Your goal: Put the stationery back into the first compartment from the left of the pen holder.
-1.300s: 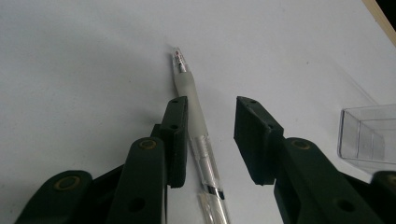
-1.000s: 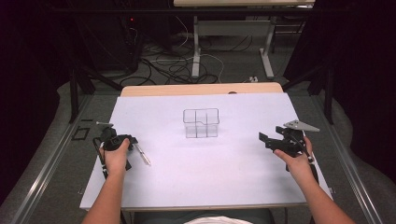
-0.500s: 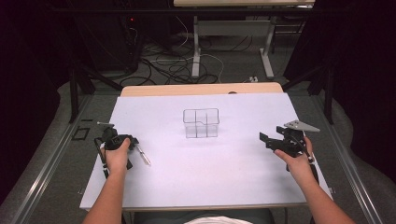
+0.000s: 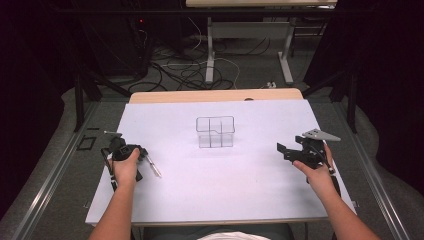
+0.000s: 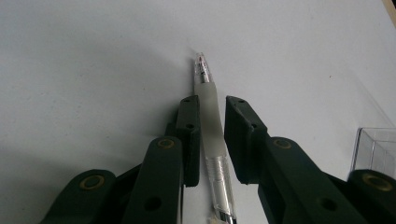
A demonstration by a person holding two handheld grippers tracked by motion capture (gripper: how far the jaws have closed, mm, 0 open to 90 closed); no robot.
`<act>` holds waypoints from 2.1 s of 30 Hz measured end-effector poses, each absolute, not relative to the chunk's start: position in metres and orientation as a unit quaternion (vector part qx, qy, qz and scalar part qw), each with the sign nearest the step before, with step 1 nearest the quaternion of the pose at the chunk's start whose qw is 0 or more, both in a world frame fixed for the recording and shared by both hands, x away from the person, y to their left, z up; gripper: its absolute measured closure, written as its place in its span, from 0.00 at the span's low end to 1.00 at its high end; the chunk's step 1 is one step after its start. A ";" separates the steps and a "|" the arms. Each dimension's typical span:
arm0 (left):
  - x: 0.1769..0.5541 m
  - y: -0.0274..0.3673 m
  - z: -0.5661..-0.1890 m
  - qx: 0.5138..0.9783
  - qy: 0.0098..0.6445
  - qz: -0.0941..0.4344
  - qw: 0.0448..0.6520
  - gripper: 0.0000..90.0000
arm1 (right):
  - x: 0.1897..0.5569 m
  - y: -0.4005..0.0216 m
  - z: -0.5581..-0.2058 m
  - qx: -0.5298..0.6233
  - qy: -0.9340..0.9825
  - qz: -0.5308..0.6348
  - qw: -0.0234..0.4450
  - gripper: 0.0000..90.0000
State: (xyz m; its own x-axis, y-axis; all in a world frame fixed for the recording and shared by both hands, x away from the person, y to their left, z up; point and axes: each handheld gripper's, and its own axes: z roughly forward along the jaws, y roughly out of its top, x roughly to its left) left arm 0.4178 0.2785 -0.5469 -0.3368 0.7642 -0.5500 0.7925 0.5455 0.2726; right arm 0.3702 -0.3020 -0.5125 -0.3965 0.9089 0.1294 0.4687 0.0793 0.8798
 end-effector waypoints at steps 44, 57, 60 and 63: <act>0.409 0.281 -0.548 0.450 0.818 -0.044 0.357 0.90 | 0.372 -0.302 -0.518 0.501 0.705 0.441 0.241 0.10; 0.405 0.284 -0.542 0.446 0.809 -0.057 0.380 0.90 | 0.372 -0.302 -0.518 0.502 0.704 0.440 0.242 0.07; 0.403 0.284 -0.540 0.446 0.804 -0.060 0.389 0.90 | 0.372 -0.302 -0.518 0.503 0.704 0.440 0.241 0.07; 0.403 0.285 -0.537 0.445 0.802 -0.060 0.393 0.90 | 0.372 -0.303 -0.518 0.502 0.704 0.440 0.241 0.07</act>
State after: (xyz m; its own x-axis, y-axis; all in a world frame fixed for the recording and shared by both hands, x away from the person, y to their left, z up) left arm 0.4026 0.2851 -0.5369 -0.2950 0.6672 -0.6840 0.7609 0.5970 0.2542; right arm 0.3720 -0.3028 -0.5176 -0.3795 0.9194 0.1030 0.4962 0.1084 0.8614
